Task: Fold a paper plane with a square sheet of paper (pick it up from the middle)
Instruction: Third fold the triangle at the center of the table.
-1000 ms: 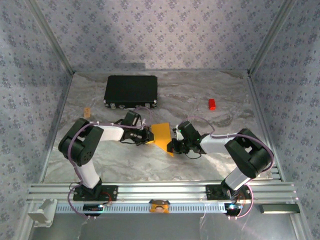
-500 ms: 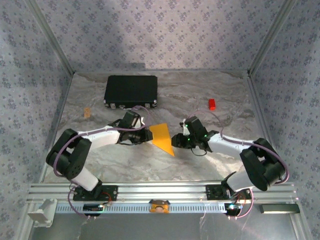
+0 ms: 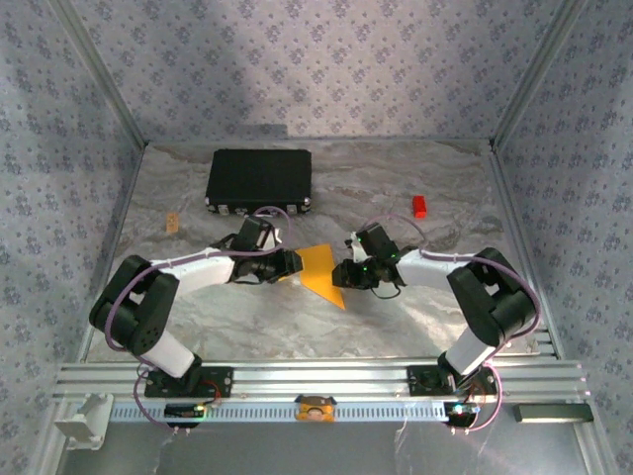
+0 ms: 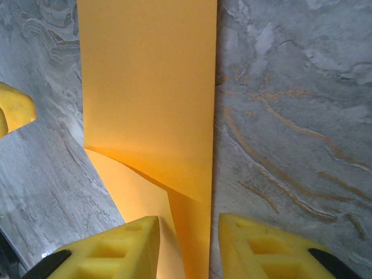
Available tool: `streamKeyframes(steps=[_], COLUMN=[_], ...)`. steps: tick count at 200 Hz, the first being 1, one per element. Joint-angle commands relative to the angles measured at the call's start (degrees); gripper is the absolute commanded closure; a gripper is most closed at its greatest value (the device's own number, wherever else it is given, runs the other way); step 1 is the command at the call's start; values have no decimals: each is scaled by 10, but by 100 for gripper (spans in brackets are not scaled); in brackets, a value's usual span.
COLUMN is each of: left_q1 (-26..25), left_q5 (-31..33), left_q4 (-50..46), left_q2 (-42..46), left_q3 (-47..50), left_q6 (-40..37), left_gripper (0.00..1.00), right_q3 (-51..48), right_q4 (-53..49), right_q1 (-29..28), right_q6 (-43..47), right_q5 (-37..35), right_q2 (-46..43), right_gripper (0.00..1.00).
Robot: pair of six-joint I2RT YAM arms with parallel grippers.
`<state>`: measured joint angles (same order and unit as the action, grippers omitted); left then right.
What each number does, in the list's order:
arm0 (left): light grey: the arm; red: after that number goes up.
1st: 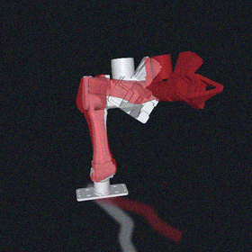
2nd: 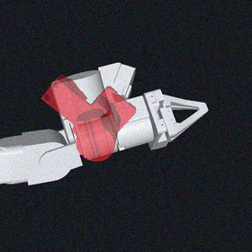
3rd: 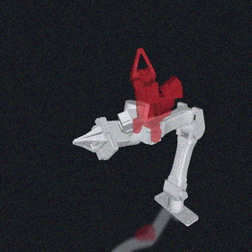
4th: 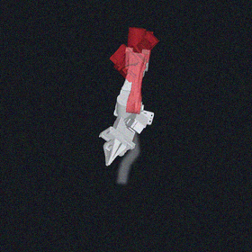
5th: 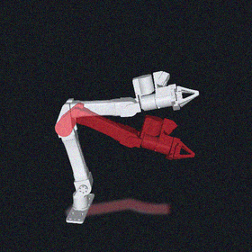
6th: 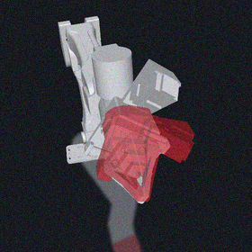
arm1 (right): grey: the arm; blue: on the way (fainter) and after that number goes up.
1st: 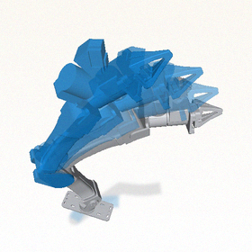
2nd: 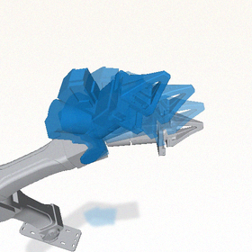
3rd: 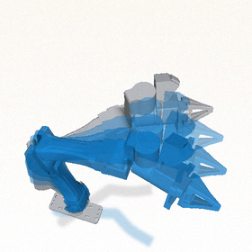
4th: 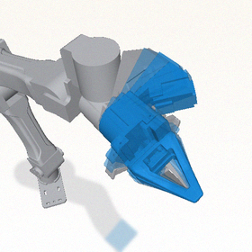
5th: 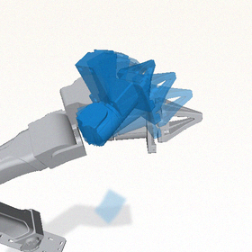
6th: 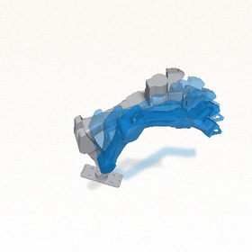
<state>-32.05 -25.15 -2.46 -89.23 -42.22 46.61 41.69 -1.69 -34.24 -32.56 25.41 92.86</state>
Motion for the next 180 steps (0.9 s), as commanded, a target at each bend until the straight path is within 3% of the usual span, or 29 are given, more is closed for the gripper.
streamKeyframes(steps=[1, 94, 180], left_q1=[6, 23, 33], left_q5=[-25, -72, -89], left_q4=[17, 48, 49], left_q2=[4, -12, -28], left_q3=[7, 6, -10], left_q6=[10, 38, 43], left_gripper=[57, 52, 36], right_q3=[15, -6, -48], right_q4=[3, 0, 57], right_q1=[-3, 4, 19], right_q6=[10, 16, -12], right_q5=[18, 18, 43], right_q2=[6, -30, -62], right_gripper=[69, 86, 96])
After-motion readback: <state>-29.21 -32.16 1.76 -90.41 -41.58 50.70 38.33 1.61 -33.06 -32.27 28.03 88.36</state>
